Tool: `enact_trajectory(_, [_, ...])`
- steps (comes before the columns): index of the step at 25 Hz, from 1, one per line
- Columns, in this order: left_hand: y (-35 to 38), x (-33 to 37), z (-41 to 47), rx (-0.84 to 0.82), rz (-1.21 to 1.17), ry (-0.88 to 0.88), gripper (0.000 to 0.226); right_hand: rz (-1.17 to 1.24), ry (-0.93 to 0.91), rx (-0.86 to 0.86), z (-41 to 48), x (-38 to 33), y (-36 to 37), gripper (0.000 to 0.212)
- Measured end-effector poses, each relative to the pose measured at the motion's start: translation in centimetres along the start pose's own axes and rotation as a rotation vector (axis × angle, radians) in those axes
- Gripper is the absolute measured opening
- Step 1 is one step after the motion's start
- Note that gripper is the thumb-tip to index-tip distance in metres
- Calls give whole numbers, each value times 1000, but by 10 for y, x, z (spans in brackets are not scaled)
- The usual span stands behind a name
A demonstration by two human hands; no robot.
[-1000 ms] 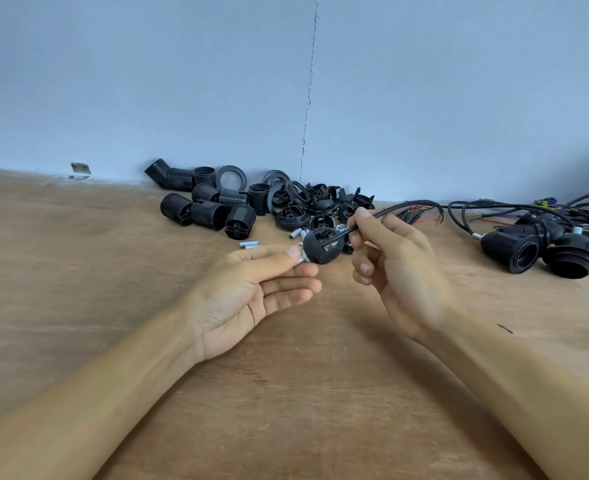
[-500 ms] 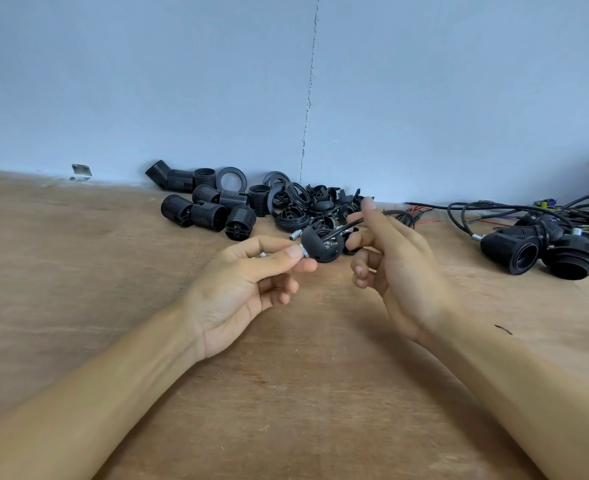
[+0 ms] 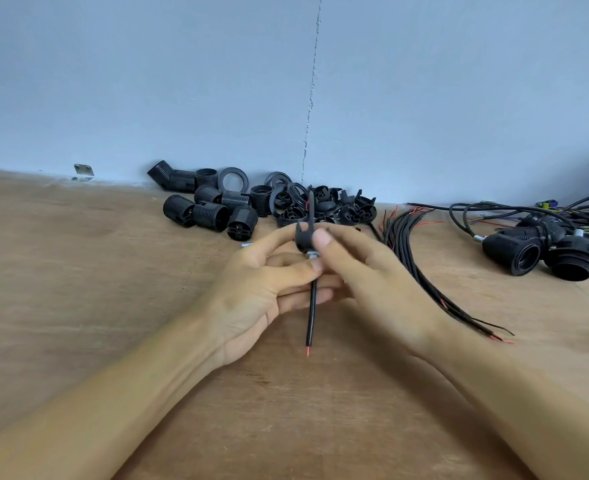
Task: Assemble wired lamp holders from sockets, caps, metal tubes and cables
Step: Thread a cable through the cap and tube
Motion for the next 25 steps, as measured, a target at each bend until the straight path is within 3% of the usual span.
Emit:
enact_trajectory(3, [-6,1,2,117,13,42,52,-120,19,-73,-4,7,10,51])
enact_trajectory(5, [-11,4,3,180,76,72,50,-139,14,-61,-4,7,8,43])
enact_trajectory(8, [-16,7,3,242,130,87,52,-459,-116,-12,0,-2,-8,16])
enact_trajectory(11, [-17,7,6,226,58,100,41,-781,-234,3,3,-11,-28,12])
enact_trajectory(15, [-28,12,9,259,-29,100,34,-921,-283,-11,6,-11,-54,10])
enact_trajectory(20, [-28,9,8,204,-158,18,8,-1129,-243,178,13,-5,-83,16])
enact_trajectory(25, [-25,9,8,180,-255,-32,11,-1162,-197,394,13,-15,-82,19])
Point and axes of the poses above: each hand's wrist, its own z-axis towards the middle knuckle, its own y-axis out of the palm, x = y × z, the point moved 2 cm from there along z, towards the middle knuckle, and after that the axes turned 14 degrees about z, right-handed, at the moved point
